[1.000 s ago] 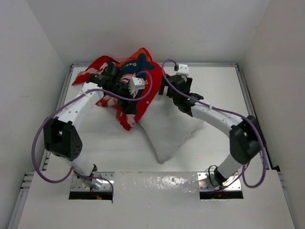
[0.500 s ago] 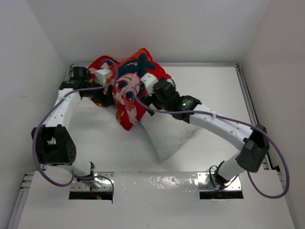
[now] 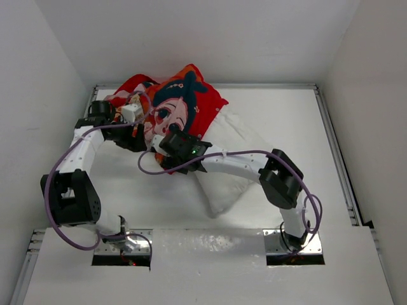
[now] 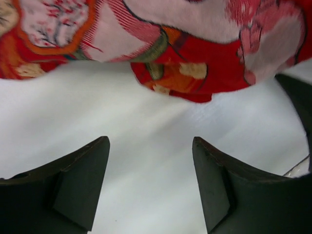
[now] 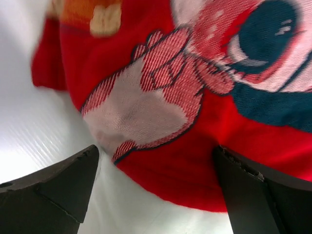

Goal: Put the pillow into the pillowcase

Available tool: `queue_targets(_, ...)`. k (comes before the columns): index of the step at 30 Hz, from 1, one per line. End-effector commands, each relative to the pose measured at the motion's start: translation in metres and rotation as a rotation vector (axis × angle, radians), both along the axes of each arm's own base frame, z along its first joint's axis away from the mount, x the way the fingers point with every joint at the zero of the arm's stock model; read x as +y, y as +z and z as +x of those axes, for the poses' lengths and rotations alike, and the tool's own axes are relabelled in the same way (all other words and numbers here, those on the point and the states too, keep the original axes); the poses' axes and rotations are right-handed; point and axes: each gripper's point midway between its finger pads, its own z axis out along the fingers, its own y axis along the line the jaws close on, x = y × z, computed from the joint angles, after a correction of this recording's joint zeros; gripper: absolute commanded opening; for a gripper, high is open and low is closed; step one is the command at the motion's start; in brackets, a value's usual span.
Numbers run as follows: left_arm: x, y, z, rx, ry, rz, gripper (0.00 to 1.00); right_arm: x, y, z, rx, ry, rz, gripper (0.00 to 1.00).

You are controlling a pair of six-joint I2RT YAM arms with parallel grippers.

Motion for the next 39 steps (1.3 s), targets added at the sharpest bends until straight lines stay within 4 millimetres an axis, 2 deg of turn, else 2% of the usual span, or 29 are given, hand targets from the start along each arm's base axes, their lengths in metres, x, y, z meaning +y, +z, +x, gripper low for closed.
queue_targets(1,-0.013,-0.013,-0.014,-0.008,-0.156,0.069,0.66,-0.002,0.032,0.005,-0.063,-0.051,0.051,0.99)
queue_targets(2,-0.03,-0.019,-0.021,-0.036,-0.289,0.121,0.62,-0.001,0.036,0.003,-0.048,-0.057,0.08,0.99)
queue_targets(3,-0.033,-0.032,-0.03,-0.029,-0.353,0.195,0.61,-0.004,0.032,-0.001,-0.027,-0.063,0.104,0.99)
queue_targets(4,-0.037,-0.037,-0.034,-0.05,-0.409,0.25,0.61,-0.001,0.056,-0.001,-0.027,-0.08,0.23,0.99)
queue_targets(5,-0.05,-0.042,-0.039,-0.137,-0.515,0.323,0.61,-0.005,0.066,-0.001,-0.02,-0.096,0.284,0.99)
queue_targets(6,-0.047,-0.045,-0.039,-0.183,-0.552,0.399,0.61,-0.012,0.067,-0.003,0.013,-0.133,0.344,0.99)
queue_targets(7,-0.049,-0.044,-0.041,-0.229,-0.611,0.44,0.62,-0.024,0.093,0.004,0.029,-0.148,0.44,0.99)
queue_targets(8,-0.054,-0.043,-0.042,-0.271,-0.711,0.491,0.64,-0.032,0.101,0.006,0.058,-0.175,0.497,0.99)
queue_targets(9,-0.051,-0.041,-0.039,-0.279,-0.73,0.524,0.65,-0.04,0.106,0.006,0.098,-0.21,0.558,0.99)
queue_targets(10,-0.051,-0.038,-0.035,-0.315,-0.775,0.55,0.66,-0.059,0.125,0.014,0.116,-0.23,0.633,0.99)
queue_targets(12,-0.054,-0.036,-0.037,-0.385,-0.885,0.577,0.66,-0.09,0.134,0.03,0.111,-0.312,0.691,0.99)
queue_targets(13,-0.056,-0.036,-0.04,-0.464,-0.976,0.61,0.66,-0.099,0.146,0.032,0.093,-0.326,0.718,0.99)
queue_targets(15,-0.066,-0.04,-0.051,-0.542,-1.088,0.584,0.66,-0.126,0.153,0.047,0.076,-0.399,0.755,0.99)
queue_targets(17,-0.075,-0.049,-0.063,-0.6,-1.199,0.546,0.67,-0.139,0.161,0.054,0.093,-0.431,0.823,0.99)
queue_targets(18,-0.078,-0.057,-0.066,-0.596,-1.238,0.529,0.67,-0.156,0.162,0.065,0.087,-0.474,0.849,0.99)
queue_targets(20,-0.084,-0.065,-0.068,-0.574,-1.264,0.486,0.66,-0.168,0.165,0.075,0.103,-0.51,0.9,0.99)
queue_targets(21,-0.086,-0.066,-0.066,-0.546,-1.237,0.459,0.63,-0.186,0.166,0.085,0.087,-0.562,0.915,0.99)
queue_targets(22,-0.089,-0.055,-0.05,-0.568,-1.17,0.45,0.61,-0.19,0.166,0.088,0.098,-0.568,0.926,0.99)
queue_targets(23,-0.096,-0.039,-0.046,-0.55,-1.012,0.348,0.61,-0.197,0.167,0.092,0.081,-0.573,0.904,0.99)
queue_targets(24,-0.098,-0.009,-0.021,-0.632,-0.882,0.314,0.62,-0.2,0.166,0.092,0.067,-0.562,0.875,0.99)
queue_targets(25,-0.103,0.012,-0.012,-0.666,-0.792,0.263,0.64,-0.201,0.163,0.092,0.06,-0.542,0.846,0.99)
queue_targets(26,-0.107,0.03,-0.007,-0.675,-0.712,0.203,0.65,-0.201,0.155,0.087,0.073,-0.499,0.801,0.98)
queue_targets(27,-0.114,0.06,-0.003,-0.681,-0.634,0.132,0.66,-0.198,0.148,0.083,0.087,-0.486,0.784,0.98)
queue_targets(29,-0.126,0.089,-0.005,-0.668,-0.609,0.021,0.68,-0.187,0.131,0.068,0.145,-0.418,0.755,0.97)
queue_targets(31,-0.129,0.093,-0.01,-0.639,-0.614,-0.011,0.68,-0.176,0.125,0.056,0.183,-0.367,0.763,0.97)
queue_targets(32,-0.131,0.092,-0.015,-0.637,-0.643,-0.018,0.68,-0.174,0.116,0.052,0.206,-0.365,0.781,0.98)
queue_targets(35,-0.122,0.062,-0.031,-0.595,-0.746,0.057,0.67,-0.179,0.113,0.047,0.202,-0.402,0.801,0.99)
queue_targets(36,-0.117,0.038,-0.049,-0.583,-0.897,0.118,0.66,-0.187,0.112,0.051,0.174,-0.443,0.785,0.99)
queue_targets(39,-0.107,-0.004,-0.062,-0.519,-1.036,0.224,0.6,-0.196,0.114,0.058,0.156,-0.493,0.744,0.99)
